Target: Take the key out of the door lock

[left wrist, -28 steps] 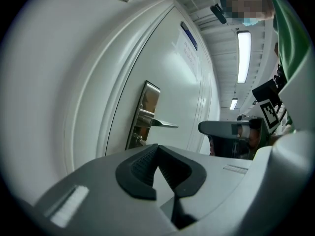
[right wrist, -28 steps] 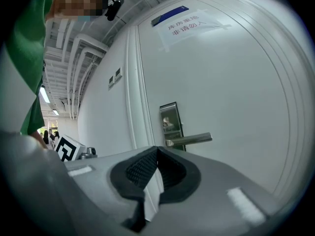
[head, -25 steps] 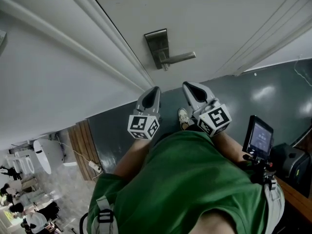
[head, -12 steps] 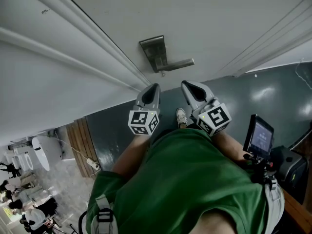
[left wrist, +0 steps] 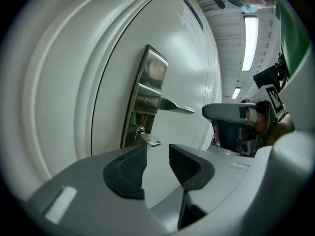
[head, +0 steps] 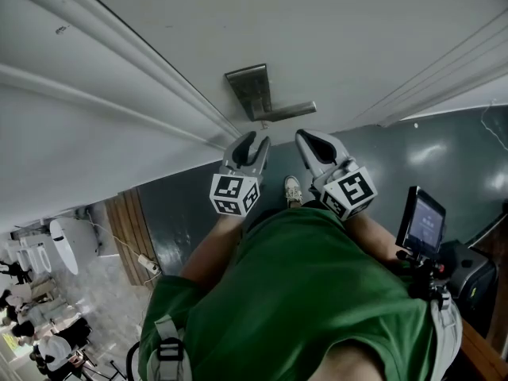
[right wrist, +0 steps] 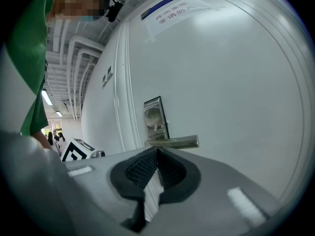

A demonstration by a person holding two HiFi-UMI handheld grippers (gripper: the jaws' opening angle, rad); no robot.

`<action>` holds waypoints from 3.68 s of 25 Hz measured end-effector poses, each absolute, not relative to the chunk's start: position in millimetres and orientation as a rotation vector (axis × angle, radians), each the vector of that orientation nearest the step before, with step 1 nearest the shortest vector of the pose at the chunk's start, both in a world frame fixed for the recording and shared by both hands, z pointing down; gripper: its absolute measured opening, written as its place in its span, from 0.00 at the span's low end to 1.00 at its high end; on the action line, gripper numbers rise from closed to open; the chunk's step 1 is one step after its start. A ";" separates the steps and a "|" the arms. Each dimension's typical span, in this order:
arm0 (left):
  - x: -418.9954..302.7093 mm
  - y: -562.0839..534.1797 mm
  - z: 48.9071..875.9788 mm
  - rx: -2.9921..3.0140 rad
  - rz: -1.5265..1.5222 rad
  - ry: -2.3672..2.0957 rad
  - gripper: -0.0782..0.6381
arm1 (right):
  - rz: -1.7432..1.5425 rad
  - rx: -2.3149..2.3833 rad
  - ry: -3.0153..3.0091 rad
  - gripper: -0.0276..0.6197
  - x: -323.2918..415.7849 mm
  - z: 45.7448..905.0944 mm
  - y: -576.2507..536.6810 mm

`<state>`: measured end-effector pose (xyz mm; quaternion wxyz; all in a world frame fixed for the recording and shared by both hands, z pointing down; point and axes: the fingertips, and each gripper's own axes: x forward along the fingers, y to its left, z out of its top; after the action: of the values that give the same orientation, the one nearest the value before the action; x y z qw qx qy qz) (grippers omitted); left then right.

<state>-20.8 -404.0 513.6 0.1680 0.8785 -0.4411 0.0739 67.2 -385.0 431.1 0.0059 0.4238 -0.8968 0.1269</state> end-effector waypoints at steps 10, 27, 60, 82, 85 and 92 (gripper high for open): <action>-18.0 -413.2 516.7 2.469 0.199 -1.271 0.38 | 0.397 1.311 -2.813 0.05 67.4 432.1 -383.0; -15.3 -420.2 516.9 2.369 0.044 -1.210 0.37 | 0.380 1.257 -2.814 0.05 61.8 435.0 -377.3; -7.3 -418.1 522.1 1.952 -0.270 -0.835 0.20 | 0.384 1.245 -2.819 0.05 60.6 434.3 -376.5; -5.6 -410.8 516.7 1.798 -0.425 -0.675 0.16 | -0.007 1.150 -2.761 0.12 51.6 410.9 -372.3; -6.2 -410.6 517.3 1.780 -0.439 -0.665 0.16 | -0.162 1.120 -2.694 0.17 53.6 409.7 -373.2; -4.8 -406.7 518.1 1.650 -0.507 -0.605 0.15 | -0.511 0.951 -2.519 0.25 49.2 411.0 -382.2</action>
<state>-4.8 -406.7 518.1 0.6101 0.7147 -0.2621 -0.2195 49.2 -382.2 411.0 0.1990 0.3401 -0.9007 -0.1828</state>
